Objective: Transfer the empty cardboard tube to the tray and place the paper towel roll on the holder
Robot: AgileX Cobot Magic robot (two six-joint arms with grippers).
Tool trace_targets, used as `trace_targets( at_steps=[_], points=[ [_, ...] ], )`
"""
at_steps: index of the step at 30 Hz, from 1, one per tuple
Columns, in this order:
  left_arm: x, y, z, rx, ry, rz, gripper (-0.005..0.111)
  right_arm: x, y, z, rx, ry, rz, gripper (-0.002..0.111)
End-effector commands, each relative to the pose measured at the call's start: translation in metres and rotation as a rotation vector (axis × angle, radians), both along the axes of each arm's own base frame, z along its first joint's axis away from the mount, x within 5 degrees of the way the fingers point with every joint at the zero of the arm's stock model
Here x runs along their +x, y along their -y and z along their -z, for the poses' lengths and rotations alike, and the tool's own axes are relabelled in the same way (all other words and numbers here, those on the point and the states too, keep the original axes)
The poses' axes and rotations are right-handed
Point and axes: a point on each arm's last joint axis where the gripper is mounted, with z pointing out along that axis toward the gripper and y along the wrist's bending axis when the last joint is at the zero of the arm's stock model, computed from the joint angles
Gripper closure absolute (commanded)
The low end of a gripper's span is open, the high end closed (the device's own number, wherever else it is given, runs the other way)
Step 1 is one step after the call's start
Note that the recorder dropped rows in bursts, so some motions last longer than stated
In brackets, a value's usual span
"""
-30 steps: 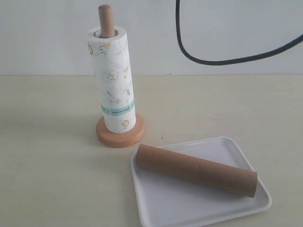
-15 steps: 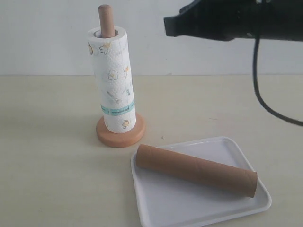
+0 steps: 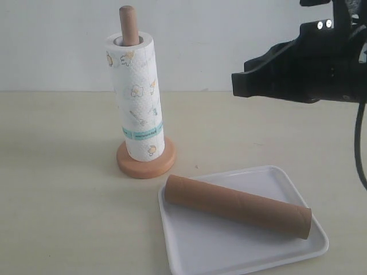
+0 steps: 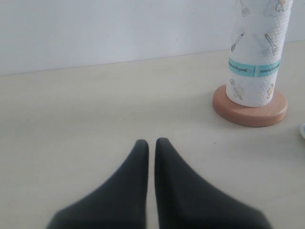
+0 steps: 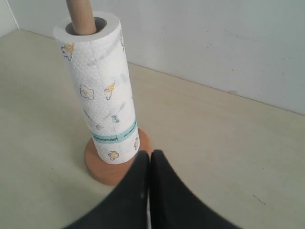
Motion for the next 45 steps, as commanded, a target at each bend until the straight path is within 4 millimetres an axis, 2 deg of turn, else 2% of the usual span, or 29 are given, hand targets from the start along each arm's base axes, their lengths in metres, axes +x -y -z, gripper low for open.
trace_targets(
  at_steps=[1,8,16,20,26,30,33,34,36,39,41,45],
  points=[
    [0.0,0.0,0.001,-0.005,-0.001,0.0,0.103,-0.001,0.002,0.0,0.004,-0.002,0.007,0.108],
    [0.0,0.0,0.001,-0.005,-0.001,0.0,0.103,-0.002,0.003,0.002,0.012,-0.043,0.016,0.108],
    [0.0,0.0,0.001,-0.005,-0.001,0.0,0.103,0.001,0.001,0.042,-0.118,-0.101,-0.009,0.108],
    [0.0,0.0,0.001,-0.005,-0.001,0.0,0.103,-0.002,0.004,0.055,-0.185,-0.109,-0.034,0.108],
    [0.0,0.0,0.001,-0.005,-0.001,0.0,0.103,-0.022,0.018,0.05,-0.153,-0.07,-0.029,0.108],
    [0.0,0.0,0.001,-0.005,-0.001,0.0,0.103,-0.041,0.039,0.04,-0.078,-0.019,0.024,0.108],
    [0.0,0.0,0.001,-0.005,-0.001,0.0,0.103,-0.054,0.066,0.034,0.023,0.047,0.142,0.108],
    [0.0,0.0,0.001,-0.005,-0.001,0.0,0.103,-0.064,0.083,0.036,0.081,0.076,0.222,0.108],
    [0.0,0.0,0.001,-0.005,-0.001,0.0,0.103,-0.084,0.106,0.049,0.1,0.122,0.323,0.108],
    [0.0,0.0,0.001,-0.005,-0.001,0.0,0.103,-0.105,0.123,0.063,0.115,0.194,0.417,0.108],
    [0.0,0.0,0.001,-0.005,-0.001,0.0,0.103,-0.122,0.135,0.073,0.14,0.319,0.506,0.108],
    [0.0,0.0,0.001,-0.005,-0.001,0.0,0.103,-0.134,0.142,0.088,0.222,0.381,0.592,0.108]
  ],
)
